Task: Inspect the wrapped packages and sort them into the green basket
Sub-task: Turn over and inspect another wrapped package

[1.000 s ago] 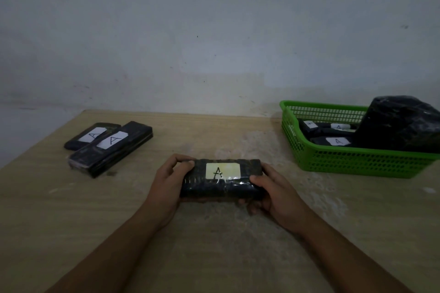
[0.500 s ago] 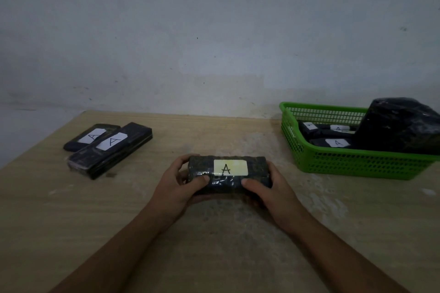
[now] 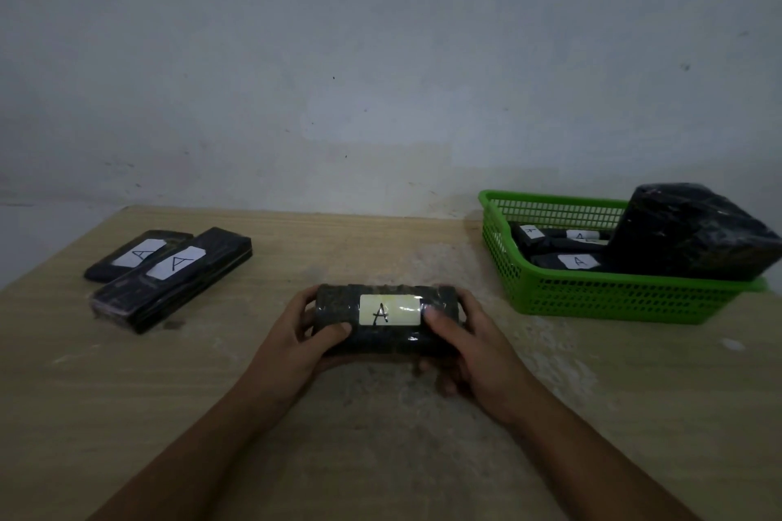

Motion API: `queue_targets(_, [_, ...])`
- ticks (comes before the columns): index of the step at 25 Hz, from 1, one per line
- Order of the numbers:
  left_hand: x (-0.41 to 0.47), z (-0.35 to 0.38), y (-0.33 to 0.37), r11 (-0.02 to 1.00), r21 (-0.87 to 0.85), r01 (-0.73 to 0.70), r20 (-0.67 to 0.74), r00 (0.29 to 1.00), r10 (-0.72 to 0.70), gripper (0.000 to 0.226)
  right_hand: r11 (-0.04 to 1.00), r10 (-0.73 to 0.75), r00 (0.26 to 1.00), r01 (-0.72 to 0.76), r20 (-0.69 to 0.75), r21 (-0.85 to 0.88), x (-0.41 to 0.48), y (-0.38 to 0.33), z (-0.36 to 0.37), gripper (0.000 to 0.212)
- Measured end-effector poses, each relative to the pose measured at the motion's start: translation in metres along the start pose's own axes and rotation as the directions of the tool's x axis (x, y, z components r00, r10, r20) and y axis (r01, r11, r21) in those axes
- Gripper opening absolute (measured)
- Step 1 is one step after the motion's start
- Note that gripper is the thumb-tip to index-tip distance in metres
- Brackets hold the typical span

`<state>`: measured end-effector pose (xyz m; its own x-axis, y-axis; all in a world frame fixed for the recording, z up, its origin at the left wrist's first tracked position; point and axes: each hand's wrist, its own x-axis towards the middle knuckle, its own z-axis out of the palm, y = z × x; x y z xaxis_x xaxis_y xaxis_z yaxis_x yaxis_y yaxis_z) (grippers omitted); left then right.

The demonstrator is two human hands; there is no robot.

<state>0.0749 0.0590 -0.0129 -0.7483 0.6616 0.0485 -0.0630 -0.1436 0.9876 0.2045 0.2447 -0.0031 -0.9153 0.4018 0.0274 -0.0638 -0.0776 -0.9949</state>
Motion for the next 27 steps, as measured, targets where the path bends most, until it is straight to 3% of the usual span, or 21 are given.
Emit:
queue_targets(5, [0.002, 0.006, 0.005, 0.978, -0.184, 0.094, 0.053, 0.995, -0.086, 0.039, 0.995, 0.003, 1.0, -0.004, 0.01, 0.097, 0.004, 0.0, -0.005, 0.045])
queue_targets(9, [0.002, 0.006, 0.009, 0.973, -0.202, 0.11, 0.044, 0.994, -0.103, 0.047, 0.987, -0.004, 0.999, -0.005, 0.053, 0.162, 0.007, 0.0, -0.005, 0.019])
queue_targets(14, [0.002, 0.006, 0.012, 0.926, -0.36, 0.112, -0.008, 0.992, -0.123, 0.014, 0.973, -0.065, 0.99, 0.036, 0.124, 0.228, 0.009, 0.009, -0.006, 0.038])
queue_targets(18, [-0.002, 0.007, 0.013, 0.942, -0.299, 0.151, 0.037, 0.989, -0.146, 0.027, 0.985, -0.118, 0.989, 0.105, 0.089, 0.139, 0.007, 0.012, -0.01, 0.055])
queue_targets(22, [-0.002, 0.005, 0.011, 0.943, -0.318, 0.101, 0.005, 0.994, -0.105, 0.049, 0.951, 0.031, 0.993, -0.065, 0.115, 0.301, 0.005, 0.005, -0.003, 0.059])
queue_targets(27, [-0.004, 0.007, 0.008, 0.963, -0.264, 0.044, -0.046, 0.997, -0.059, 0.058, 0.969, 0.086, 0.993, -0.103, 0.082, 0.224, 0.002, 0.003, -0.002, 0.058])
